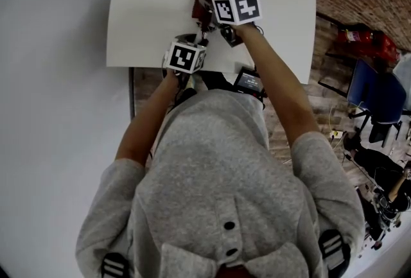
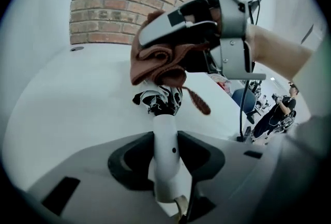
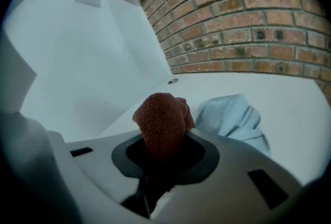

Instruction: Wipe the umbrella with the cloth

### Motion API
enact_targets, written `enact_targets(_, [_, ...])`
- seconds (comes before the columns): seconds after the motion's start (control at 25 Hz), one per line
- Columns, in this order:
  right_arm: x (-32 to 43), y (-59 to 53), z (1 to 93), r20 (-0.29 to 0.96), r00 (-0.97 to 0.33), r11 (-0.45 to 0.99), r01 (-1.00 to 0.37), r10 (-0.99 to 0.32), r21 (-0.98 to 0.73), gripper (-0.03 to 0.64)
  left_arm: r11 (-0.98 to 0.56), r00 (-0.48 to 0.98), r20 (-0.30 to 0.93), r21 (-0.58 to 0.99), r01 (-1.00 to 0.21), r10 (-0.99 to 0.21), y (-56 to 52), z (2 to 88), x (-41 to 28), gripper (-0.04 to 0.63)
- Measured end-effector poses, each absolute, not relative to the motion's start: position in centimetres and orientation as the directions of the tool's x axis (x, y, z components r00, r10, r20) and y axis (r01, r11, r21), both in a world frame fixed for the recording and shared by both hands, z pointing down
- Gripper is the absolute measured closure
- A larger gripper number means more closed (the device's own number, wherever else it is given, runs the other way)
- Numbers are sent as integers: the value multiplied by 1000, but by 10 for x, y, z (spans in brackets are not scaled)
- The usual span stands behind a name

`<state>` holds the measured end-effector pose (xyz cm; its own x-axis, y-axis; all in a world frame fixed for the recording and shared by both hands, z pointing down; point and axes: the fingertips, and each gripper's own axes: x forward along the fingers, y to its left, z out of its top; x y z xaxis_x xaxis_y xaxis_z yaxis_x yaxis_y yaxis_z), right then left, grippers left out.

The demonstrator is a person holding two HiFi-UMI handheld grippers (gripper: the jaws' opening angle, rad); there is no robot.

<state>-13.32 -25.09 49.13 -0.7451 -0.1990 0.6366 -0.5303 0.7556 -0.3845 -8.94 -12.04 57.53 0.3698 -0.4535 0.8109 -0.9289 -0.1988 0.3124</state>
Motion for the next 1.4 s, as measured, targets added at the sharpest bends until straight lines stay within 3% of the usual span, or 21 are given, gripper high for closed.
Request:
enact_targets(0.36, [-100,-344,486,697,-614,823,-565,-371,-60,517,-206,371,812,310,-928,-450,-139,584,-85,442])
enact_targets(0.64, [-63,-393,487,702,-503,772,-626,-505,107,517,-201,367,817,308,-930,-446,-135,588,-81,442])
enact_targets(1.16, [-41,-324,505,682,-486,727,-680,-546,97,518,-211,373,824,311,-927,-425,-146,590,-84,442])
enact_targets(1.4, [-57,-244,514,691,-587,781,-622,-422,-51,518,-209,374,821,312,-927,-432,-141,590,-80,440])
